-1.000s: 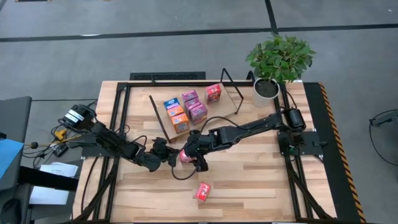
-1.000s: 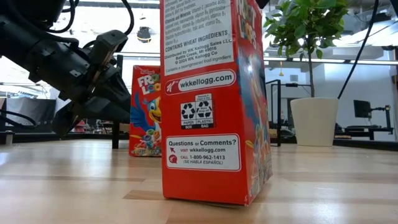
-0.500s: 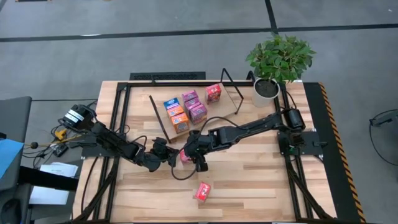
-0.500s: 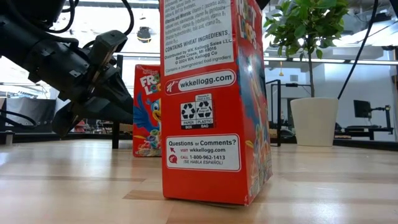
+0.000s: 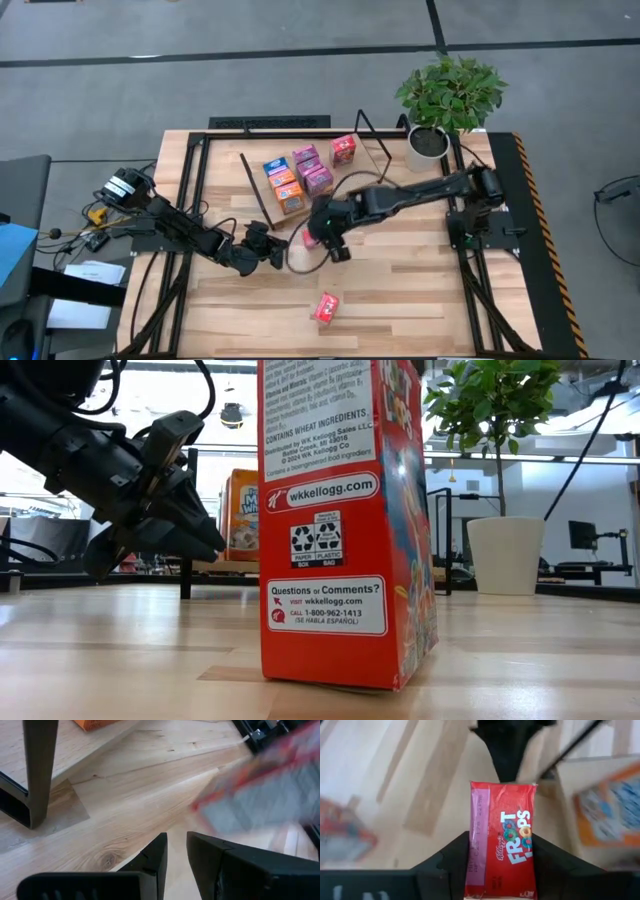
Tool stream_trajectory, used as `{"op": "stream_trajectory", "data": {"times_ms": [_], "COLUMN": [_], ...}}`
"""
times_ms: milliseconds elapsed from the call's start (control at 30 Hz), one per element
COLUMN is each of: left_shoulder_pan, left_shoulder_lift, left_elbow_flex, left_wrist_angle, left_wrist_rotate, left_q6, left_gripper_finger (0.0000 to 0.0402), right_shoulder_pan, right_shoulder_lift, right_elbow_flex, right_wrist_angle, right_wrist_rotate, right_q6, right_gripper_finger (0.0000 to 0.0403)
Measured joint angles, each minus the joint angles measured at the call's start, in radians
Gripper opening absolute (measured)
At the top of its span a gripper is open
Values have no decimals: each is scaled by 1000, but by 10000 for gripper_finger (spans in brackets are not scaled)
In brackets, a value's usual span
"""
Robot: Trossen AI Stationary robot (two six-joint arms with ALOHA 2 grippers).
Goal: Stack cereal on shelf
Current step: Put the top red cereal box on the shelf aligned with the other red cereal box
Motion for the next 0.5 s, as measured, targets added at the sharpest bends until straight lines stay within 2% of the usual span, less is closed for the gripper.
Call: {"op": "stream_trajectory", "data": {"times_ms": [233, 500], "left_shoulder_pan": [0, 0], "left_shoulder_lift": [0, 0], "left_elbow_flex": [0, 0], "left_wrist_angle": [-9, -9], "left_wrist_rotate": [6, 14], "left_q6": [1, 26], "left_gripper_finger": [61, 61], "right_shoulder_pan": [-113, -362], "right_shoulder_lift": [-150, -276], "right_elbow_flex": [0, 0], "right_wrist_angle": [-235, -368], "right_wrist_rotate": [-50, -180], "right_q6": [-145, -313], "right_gripper_finger": [188, 185]}}
